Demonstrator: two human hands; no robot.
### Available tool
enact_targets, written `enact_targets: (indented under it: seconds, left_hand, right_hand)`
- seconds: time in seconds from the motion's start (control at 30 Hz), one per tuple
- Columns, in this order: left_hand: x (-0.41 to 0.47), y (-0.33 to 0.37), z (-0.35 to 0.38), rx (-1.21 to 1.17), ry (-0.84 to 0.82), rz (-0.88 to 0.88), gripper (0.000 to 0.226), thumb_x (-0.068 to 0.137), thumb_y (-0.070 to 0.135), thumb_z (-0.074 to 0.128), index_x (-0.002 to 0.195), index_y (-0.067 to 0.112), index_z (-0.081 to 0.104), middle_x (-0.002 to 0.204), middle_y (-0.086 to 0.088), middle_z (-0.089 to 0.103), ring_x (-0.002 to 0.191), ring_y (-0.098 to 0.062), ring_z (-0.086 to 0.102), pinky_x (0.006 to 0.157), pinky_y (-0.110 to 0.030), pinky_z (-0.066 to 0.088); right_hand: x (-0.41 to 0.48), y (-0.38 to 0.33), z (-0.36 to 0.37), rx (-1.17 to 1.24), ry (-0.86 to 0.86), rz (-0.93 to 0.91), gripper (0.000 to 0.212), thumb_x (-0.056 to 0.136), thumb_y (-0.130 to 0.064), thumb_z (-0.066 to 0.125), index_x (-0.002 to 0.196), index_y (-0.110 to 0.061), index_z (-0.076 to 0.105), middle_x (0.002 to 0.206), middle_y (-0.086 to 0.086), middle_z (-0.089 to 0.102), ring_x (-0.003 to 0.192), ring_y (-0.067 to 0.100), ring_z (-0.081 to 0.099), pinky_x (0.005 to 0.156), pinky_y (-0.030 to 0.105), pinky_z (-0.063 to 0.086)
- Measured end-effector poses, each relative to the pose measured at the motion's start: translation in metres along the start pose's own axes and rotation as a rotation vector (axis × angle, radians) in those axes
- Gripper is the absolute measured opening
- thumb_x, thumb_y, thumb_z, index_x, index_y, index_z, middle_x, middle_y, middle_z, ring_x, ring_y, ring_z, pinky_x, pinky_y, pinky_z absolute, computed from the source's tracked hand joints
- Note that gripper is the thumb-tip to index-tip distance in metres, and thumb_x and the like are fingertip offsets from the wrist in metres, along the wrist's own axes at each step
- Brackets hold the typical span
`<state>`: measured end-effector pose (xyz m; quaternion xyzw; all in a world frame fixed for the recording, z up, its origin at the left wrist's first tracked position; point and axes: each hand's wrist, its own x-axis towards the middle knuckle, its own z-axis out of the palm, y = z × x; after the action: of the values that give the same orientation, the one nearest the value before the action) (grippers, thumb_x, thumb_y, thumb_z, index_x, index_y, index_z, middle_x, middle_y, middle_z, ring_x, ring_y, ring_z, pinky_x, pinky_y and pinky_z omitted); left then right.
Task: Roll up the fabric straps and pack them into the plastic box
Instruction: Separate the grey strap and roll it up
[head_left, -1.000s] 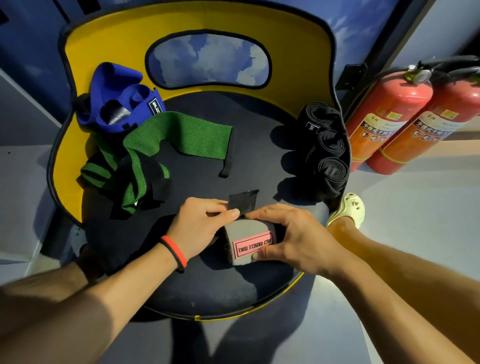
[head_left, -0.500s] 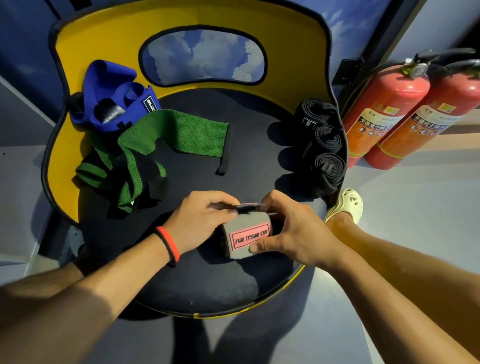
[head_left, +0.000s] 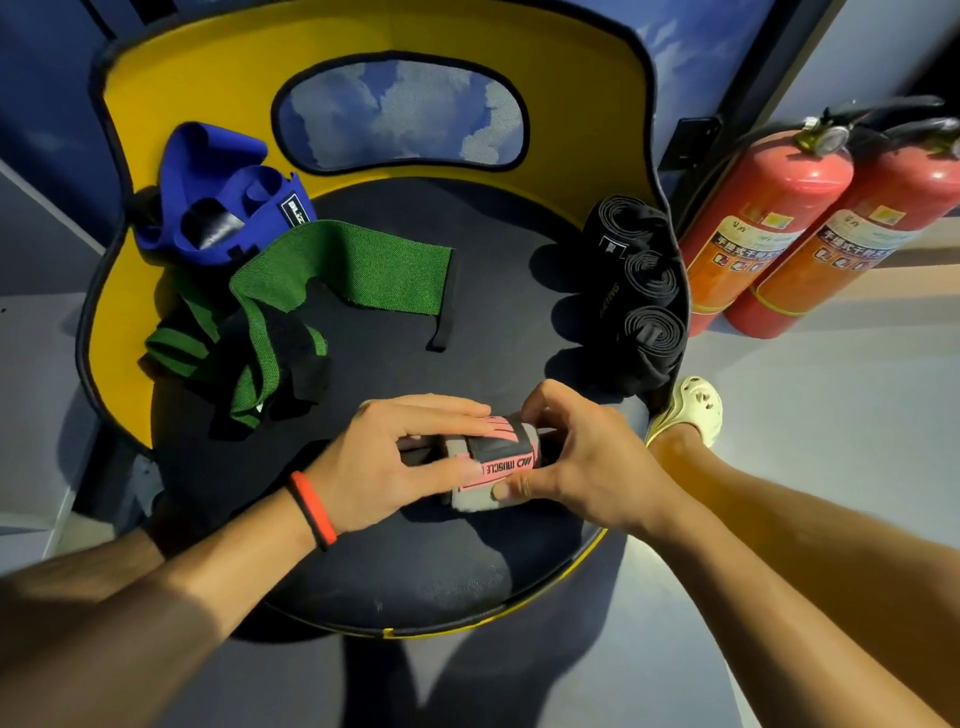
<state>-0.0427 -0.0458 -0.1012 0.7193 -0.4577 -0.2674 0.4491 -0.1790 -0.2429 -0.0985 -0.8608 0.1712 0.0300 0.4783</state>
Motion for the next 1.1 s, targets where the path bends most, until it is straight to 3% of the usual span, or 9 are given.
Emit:
enact_targets:
  seconds: [0.1,0.2,0.3,0.37,0.57,0.77,0.93,1.0,1.1]
  left_hand:
    - [0.0,-0.002,-0.001,0.141,-0.046,0.006,0.057,0.071,0.034,0.09,0.124,0.03,0.068,0.129,0.013,0.063,0.124,-0.009,0.058,0.101,-0.016,0.044]
    - [0.0,-0.005,-0.001,0.134,-0.021,-0.058,0.057,0.067,0.031,0.093,0.117,0.031,0.064,0.12,0.01,0.06,0.116,-0.012,0.059,0.089,-0.011,0.045]
    - [-0.001,-0.012,0.002,-0.035,0.017,-0.101,0.054,0.068,0.024,0.092,0.115,0.027,0.065,0.119,0.006,0.063,0.117,-0.018,0.062,0.096,-0.024,0.051]
    - [-0.002,-0.017,0.004,-0.174,0.054,-0.143,0.053,0.068,0.026,0.09,0.115,0.027,0.065,0.12,0.005,0.065,0.117,-0.02,0.064,0.1,-0.037,0.053]
    - [-0.001,-0.02,0.009,-0.334,0.168,-0.215,0.052,0.064,0.021,0.093,0.111,0.031,0.071,0.117,0.004,0.07,0.113,-0.02,0.067,0.096,-0.035,0.056]
    - [0.002,-0.014,0.015,-0.323,0.255,-0.216,0.044,0.073,0.001,0.086,0.112,0.014,0.072,0.112,0.001,0.075,0.106,-0.017,0.071,0.094,-0.035,0.057]
    - [0.008,-0.002,0.019,-0.382,0.424,-0.131,0.055,0.074,-0.008,0.082,0.119,0.013,0.059,0.119,0.007,0.069,0.112,-0.016,0.067,0.093,-0.028,0.054]
    - [0.007,0.0,0.022,-0.326,0.403,-0.124,0.069,0.072,-0.009,0.082,0.126,0.022,0.052,0.122,0.013,0.063,0.117,-0.014,0.064,0.094,-0.028,0.054]
    - [0.002,-0.006,0.025,-0.136,0.339,-0.111,0.091,0.066,0.01,0.09,0.138,0.042,0.045,0.135,0.007,0.044,0.129,-0.016,0.053,0.102,-0.036,0.053]
  right_hand:
    - [0.001,0.003,0.004,-0.001,0.021,-0.006,0.055,0.06,-0.038,0.097,0.093,-0.026,0.054,0.091,-0.009,0.073,0.088,0.012,0.068,0.079,0.041,0.056]
    - [0.003,0.006,0.008,0.021,0.041,-0.068,0.056,0.064,-0.034,0.096,0.106,-0.029,0.06,0.105,-0.012,0.071,0.102,0.007,0.066,0.09,0.037,0.055]
    - [0.004,0.008,0.01,0.01,0.008,-0.226,0.067,0.076,-0.03,0.089,0.136,-0.024,0.06,0.136,-0.01,0.06,0.129,0.001,0.052,0.109,0.026,0.043]
    - [0.006,0.009,0.012,-0.055,-0.005,-0.288,0.062,0.084,-0.035,0.081,0.141,-0.024,0.06,0.142,-0.008,0.059,0.134,-0.001,0.048,0.113,0.022,0.038]
    - [0.006,0.011,0.018,-0.209,-0.002,-0.331,0.054,0.096,-0.042,0.067,0.147,-0.031,0.053,0.151,-0.009,0.051,0.139,0.002,0.045,0.114,0.02,0.037]
    - [0.006,0.007,0.018,-0.126,0.053,-0.304,0.052,0.097,-0.044,0.064,0.145,-0.027,0.055,0.146,-0.008,0.054,0.138,0.002,0.045,0.113,0.034,0.041]
    - [0.004,-0.009,0.017,0.161,0.242,0.044,0.096,0.076,-0.065,0.073,0.156,-0.03,0.032,0.13,-0.019,0.058,0.119,-0.001,0.057,0.103,0.024,0.047]
    - [0.006,-0.007,0.014,0.33,0.21,0.087,0.088,0.074,-0.048,0.085,0.147,-0.025,0.043,0.122,-0.013,0.067,0.108,0.002,0.066,0.099,0.028,0.053]
    - [0.006,-0.01,0.012,0.31,0.195,-0.028,0.063,0.075,-0.017,0.09,0.128,-0.027,0.057,0.116,-0.014,0.068,0.101,-0.001,0.065,0.085,0.014,0.052]
